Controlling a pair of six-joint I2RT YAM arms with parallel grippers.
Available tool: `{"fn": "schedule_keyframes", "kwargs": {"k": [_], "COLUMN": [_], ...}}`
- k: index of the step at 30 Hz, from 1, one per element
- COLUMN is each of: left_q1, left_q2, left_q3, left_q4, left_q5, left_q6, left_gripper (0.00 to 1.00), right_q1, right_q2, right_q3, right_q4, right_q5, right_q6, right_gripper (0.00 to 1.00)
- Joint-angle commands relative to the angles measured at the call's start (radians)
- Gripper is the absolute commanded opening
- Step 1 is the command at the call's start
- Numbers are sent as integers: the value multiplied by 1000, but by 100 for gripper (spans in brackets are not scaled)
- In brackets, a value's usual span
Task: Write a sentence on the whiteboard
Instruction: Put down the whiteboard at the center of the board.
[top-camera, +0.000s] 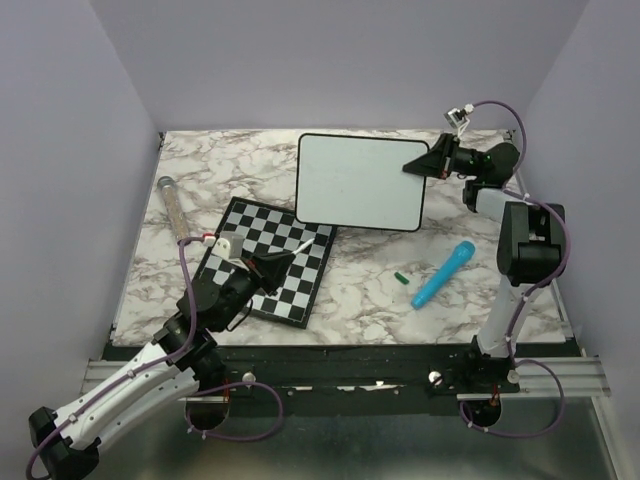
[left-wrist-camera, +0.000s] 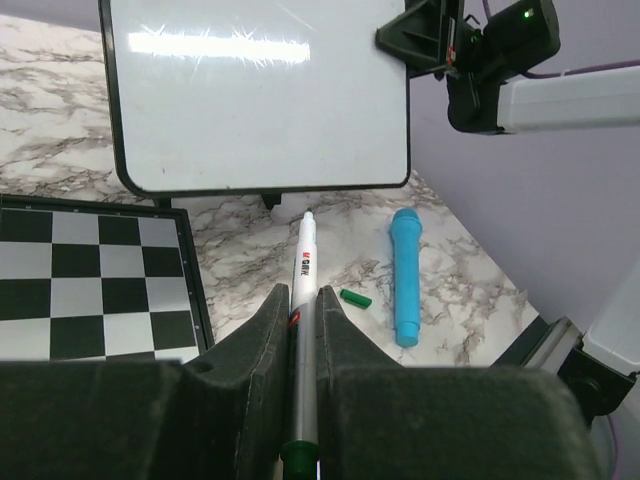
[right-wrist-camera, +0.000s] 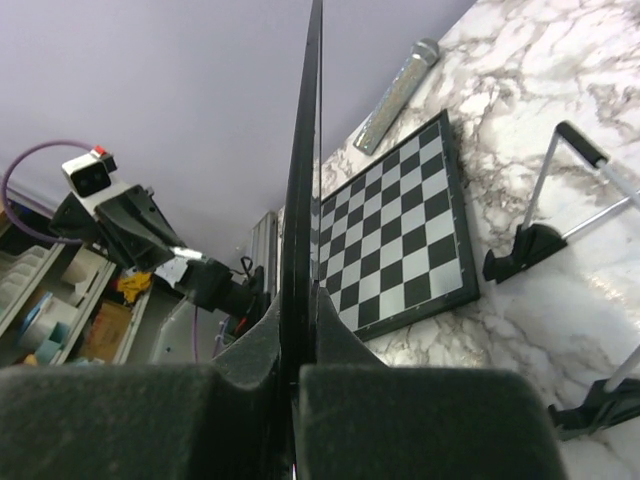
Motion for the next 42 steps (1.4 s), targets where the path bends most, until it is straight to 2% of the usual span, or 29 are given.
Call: {"fn": "schedule_keyframes", "kwargs": {"k": [1, 3, 5, 6, 8, 9, 10, 12, 13, 16, 19, 22, 28, 35, 42], "left_q1": [4, 4, 4, 4, 6, 4, 4, 4, 4, 4, 4, 4, 4, 4, 4], "left_q2": [-43, -77, -112, -123, -156, -167, -180, -206, -213, -223, -207, -172, -105, -37, 6], "left_q3": [48, 54, 64, 71, 86, 91, 100, 106, 109, 103, 89, 74, 62, 34, -3], "left_q4": [-77, -107, -143, -156, -201, -217, -231, -268, -275, -285, -272, -245, -177, -76, -9], "left_q5": [17, 15, 10, 10, 4, 1, 1, 1, 4, 15, 38, 64, 93, 112, 109], "left_q6": [9, 7, 10, 10, 12, 15, 15, 18, 18, 18, 15, 10, 7, 9, -14], "left_gripper": [0, 0, 0, 0, 0, 0, 0, 0, 0, 0, 0, 0, 0, 0, 0], "right_q1": [-5, -5, -5, -5, -7, -7, -7, -7, -8, -14, -46, -65, -71, -77, -82], "right_q2": [-136, -184, -276, -314, -436, -478, -518, -639, -677, -762, -805, -825, -888, -908, -816], "right_q3": [-167, -236, -337, -368, -445, -463, -479, -505, -506, -515, -533, -482, -465, -473, -440], "right_q4": [142, 119, 21, -24, -218, -299, -479, -673, -873, -1129, -1205, -1390, -1575, -1685, -1747], "right_q5": [66, 69, 81, 87, 104, 109, 112, 123, 129, 158, 178, 218, 261, 296, 268], "right_q6": [-90, -154, -226, -313, -430, -560, -628, -770, -917, -1091, -1119, -1245, -1424, -1546, -1609], "right_gripper": [1, 1, 0, 1, 1, 0, 1, 1, 1, 1, 1, 0, 1, 1, 1]}}
